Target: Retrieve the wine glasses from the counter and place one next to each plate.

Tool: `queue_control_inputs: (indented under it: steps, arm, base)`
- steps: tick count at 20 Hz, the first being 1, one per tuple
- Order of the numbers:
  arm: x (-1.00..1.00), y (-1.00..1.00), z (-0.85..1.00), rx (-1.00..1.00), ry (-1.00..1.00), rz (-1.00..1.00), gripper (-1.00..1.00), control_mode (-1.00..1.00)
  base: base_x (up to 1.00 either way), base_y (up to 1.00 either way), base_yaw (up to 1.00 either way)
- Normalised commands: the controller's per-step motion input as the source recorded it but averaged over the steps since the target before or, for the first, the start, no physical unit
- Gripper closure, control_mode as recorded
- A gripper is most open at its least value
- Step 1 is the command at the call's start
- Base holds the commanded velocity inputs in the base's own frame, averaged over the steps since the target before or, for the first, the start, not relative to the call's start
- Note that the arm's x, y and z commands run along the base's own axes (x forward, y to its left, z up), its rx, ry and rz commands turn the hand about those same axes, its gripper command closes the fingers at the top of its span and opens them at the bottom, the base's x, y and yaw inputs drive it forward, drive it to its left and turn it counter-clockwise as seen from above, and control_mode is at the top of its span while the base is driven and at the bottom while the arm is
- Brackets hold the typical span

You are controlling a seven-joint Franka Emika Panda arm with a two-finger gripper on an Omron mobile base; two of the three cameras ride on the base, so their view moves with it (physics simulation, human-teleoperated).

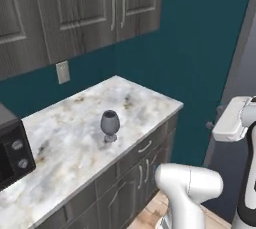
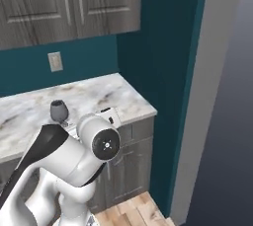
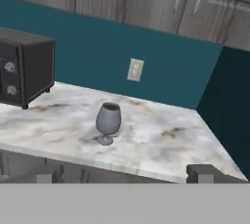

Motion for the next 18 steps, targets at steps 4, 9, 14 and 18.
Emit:
queue_control_inputs:
  steps: [4,9,14,18]
  arm:
    - [0.0,0.0,0.0,0.0,0.0,0.0,-1.0,1.0]
    - [0.0,0.0,0.0,0.0,0.0,0.0,-1.0,1.0]
    - [0.0,0.0,0.0,0.0,0.0,0.0,-1.0,1.0]
    - [0.0,0.0,0.0,0.0,0.0,0.0,-1.0,1.0]
  base:
    - [0.86,-0.18,0.45]
    - [0.92,-0.4,0.42]
    - [0.31,-0.11,0.14]
    - [0.02,-0.02,0.15]
